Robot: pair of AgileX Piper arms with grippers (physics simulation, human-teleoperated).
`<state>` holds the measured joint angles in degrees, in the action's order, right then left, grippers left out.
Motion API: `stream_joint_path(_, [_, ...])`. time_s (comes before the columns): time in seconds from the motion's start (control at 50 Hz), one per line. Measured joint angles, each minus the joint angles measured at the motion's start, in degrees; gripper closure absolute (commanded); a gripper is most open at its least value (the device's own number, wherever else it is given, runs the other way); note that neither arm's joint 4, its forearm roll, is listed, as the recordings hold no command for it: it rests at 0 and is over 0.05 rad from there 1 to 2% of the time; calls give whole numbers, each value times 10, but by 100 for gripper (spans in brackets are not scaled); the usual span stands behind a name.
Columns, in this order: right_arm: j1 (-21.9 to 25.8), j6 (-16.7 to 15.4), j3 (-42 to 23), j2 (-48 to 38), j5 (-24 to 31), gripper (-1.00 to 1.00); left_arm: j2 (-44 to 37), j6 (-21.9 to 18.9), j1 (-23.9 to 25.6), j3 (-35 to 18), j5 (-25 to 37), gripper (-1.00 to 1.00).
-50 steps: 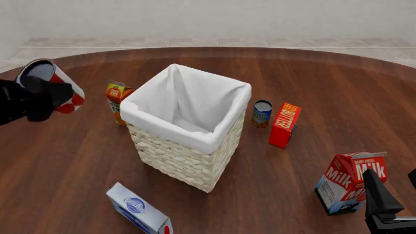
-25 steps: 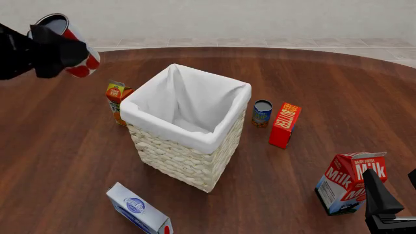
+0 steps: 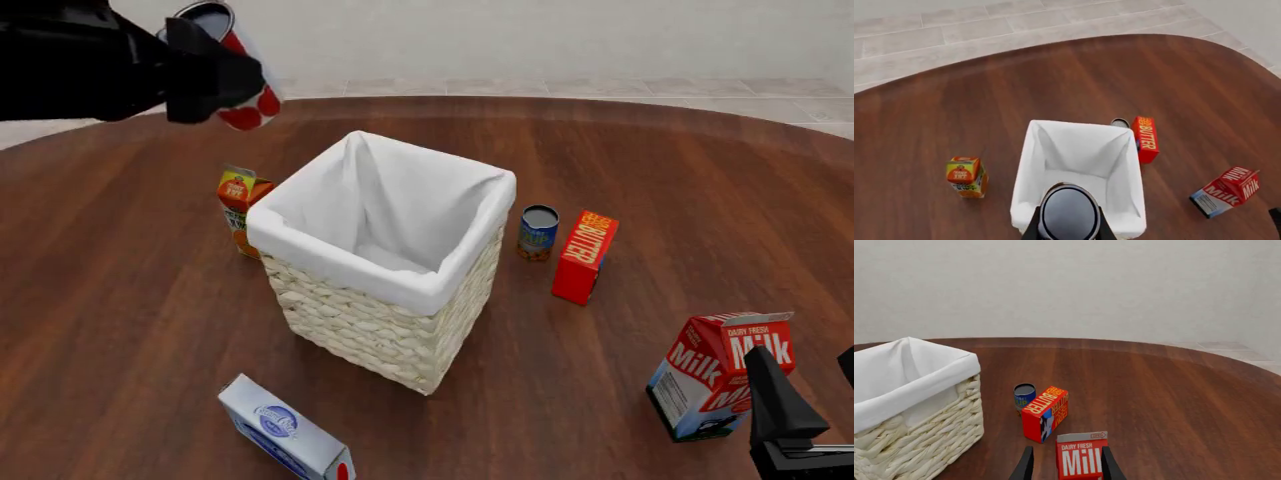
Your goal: Pick up the tomato sauce, and put it in the basket.
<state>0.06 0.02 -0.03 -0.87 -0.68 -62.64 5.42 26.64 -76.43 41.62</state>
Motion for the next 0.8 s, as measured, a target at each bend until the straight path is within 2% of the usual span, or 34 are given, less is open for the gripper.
stream_joint_path(0.2, [0,0,0,0,0,-100,-39,2,14,-12,-5,100])
stream_joint_path(0.8, [0,0,0,0,0,-100,-136,-27,26,-13,-26,100])
